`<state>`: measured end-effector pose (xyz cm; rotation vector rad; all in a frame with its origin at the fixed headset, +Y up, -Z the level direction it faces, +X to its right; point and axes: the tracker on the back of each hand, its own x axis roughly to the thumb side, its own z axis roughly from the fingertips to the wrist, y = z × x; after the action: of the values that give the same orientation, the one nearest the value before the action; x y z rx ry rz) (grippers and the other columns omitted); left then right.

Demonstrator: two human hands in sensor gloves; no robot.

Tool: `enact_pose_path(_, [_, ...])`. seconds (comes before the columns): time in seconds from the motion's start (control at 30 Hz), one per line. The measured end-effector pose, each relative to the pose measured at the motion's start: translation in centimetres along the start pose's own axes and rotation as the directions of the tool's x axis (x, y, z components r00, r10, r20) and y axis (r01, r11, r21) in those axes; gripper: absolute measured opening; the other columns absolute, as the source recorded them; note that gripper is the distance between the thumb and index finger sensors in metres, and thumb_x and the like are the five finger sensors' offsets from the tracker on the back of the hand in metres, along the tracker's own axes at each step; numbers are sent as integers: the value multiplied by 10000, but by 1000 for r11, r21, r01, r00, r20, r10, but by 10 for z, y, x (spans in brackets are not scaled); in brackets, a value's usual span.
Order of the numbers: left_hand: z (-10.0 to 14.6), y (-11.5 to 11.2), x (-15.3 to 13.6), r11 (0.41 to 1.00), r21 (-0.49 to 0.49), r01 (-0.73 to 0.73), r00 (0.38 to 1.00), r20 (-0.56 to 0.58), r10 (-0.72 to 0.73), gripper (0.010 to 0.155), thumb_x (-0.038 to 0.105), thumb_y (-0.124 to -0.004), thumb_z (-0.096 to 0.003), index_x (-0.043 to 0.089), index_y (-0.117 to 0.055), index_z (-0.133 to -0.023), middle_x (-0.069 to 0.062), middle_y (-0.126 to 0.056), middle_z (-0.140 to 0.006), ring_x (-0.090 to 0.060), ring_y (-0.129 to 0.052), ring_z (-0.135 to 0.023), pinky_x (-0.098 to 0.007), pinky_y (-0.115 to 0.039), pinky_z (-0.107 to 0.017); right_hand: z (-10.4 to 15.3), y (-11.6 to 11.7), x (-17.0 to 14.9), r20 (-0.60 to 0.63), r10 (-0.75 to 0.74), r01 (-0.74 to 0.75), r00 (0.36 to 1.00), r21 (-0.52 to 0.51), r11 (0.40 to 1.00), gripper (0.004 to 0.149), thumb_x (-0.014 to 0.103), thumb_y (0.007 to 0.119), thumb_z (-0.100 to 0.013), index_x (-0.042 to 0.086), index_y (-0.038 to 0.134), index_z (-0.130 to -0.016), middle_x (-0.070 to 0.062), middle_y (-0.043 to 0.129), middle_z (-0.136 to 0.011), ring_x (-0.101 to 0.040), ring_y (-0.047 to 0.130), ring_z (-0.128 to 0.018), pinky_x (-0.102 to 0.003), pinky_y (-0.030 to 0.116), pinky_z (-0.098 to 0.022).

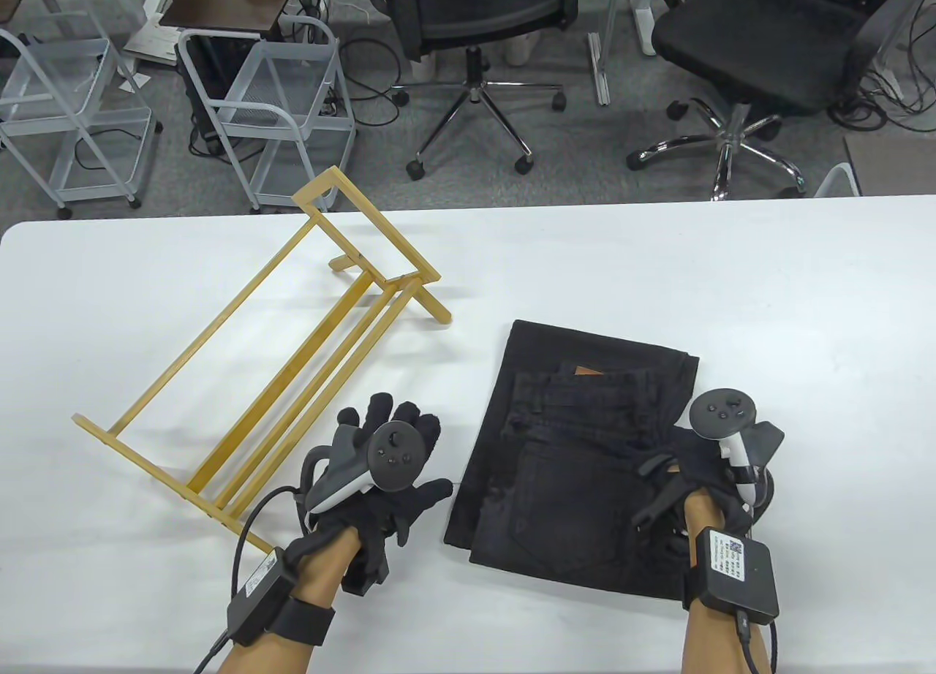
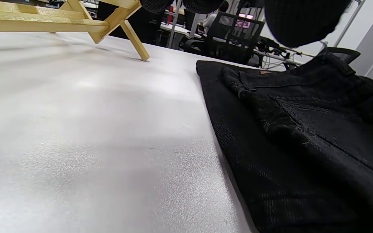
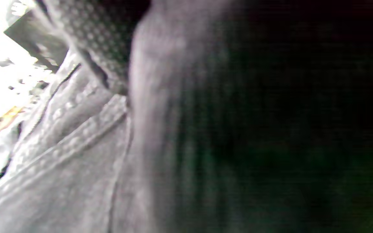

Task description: Hang trousers on book rack

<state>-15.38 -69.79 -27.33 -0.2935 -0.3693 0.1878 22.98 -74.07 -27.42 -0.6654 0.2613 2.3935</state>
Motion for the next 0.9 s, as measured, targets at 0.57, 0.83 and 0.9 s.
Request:
enact_pose_path(0.57, [0, 6, -22, 992, 56, -113, 988, -98, 118, 914, 673, -678, -355, 235, -282, -1052, -83, -289, -1178, -420, -132, -1090, -684, -110, -683, 34, 1, 54, 539, -47, 123, 841, -105, 987, 542, 250, 933, -329, 246, 733, -833, -25, 817, -903, -296, 1061, -645, -458, 976, -417])
enact_pose_path(0.83, [-5, -1, -33, 984, 22, -175, 972, -155, 176, 942, 693, -663, -353, 218, -246, -1051, -97, -287, -1178, -432, -139, -1089, -688, -119, -683, 46, 0, 66, 614, -21, 109, 789, -106, 988, 547, 258, 930, -324, 302, 724, -829, 48, 769, -944, -276, 1060, -646, -436, 974, -419])
enact_pose_path(0.9, [-7, -3, -35, 979, 6, -205, 966, -161, 203, 958, 708, -653, -350, 213, -229, -1051, -129, -284, -1177, -439, -142, -1089, -691, -126, -683, 46, -2, 67, 631, -42, 123, 775, -87, 989, 544, 261, 929, -324, 305, 726, -828, 51, 762, -950, -270, 1064, -642, -429, 977, -417])
